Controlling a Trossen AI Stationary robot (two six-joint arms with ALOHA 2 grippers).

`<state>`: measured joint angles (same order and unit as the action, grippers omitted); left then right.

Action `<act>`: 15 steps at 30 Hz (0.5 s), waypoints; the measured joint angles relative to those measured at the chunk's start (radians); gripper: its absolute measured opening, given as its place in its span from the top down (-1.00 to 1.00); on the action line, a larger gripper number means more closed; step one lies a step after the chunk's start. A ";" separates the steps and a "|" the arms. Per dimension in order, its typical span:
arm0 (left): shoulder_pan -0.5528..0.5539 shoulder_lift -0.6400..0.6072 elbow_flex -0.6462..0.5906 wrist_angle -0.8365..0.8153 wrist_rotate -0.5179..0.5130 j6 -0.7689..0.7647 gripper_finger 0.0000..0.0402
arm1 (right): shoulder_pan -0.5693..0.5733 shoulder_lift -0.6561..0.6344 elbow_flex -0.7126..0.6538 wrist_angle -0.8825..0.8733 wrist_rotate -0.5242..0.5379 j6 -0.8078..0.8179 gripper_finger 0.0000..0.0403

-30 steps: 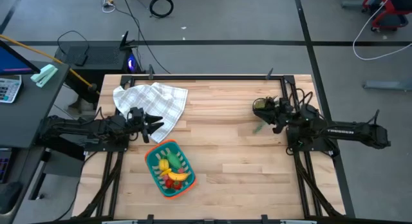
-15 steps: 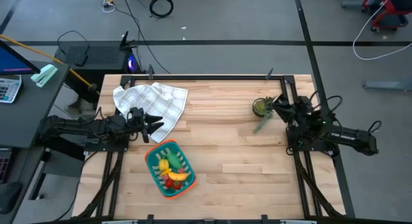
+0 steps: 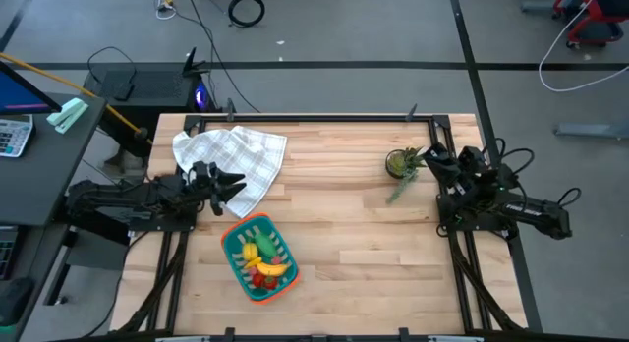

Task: Pick and placing Produce into tupperware
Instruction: Return to Home Position

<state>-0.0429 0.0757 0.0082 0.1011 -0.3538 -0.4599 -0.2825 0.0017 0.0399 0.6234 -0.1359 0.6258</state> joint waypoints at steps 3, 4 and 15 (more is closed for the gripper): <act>0.000 0.003 0.000 0.000 0.000 0.000 0.10 | 0.000 0.000 0.000 -0.002 0.000 0.000 0.59; 0.000 0.003 0.000 -0.002 0.000 0.000 0.11 | 0.000 0.000 0.000 -0.002 0.000 0.000 0.59; 0.000 0.002 0.000 -0.002 0.000 0.000 0.09 | 0.000 -0.001 0.000 -0.002 0.000 0.000 0.59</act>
<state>-0.0429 0.0780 0.0082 0.0994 -0.3538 -0.4603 -0.2825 0.0010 0.0399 0.6212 -0.1356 0.6258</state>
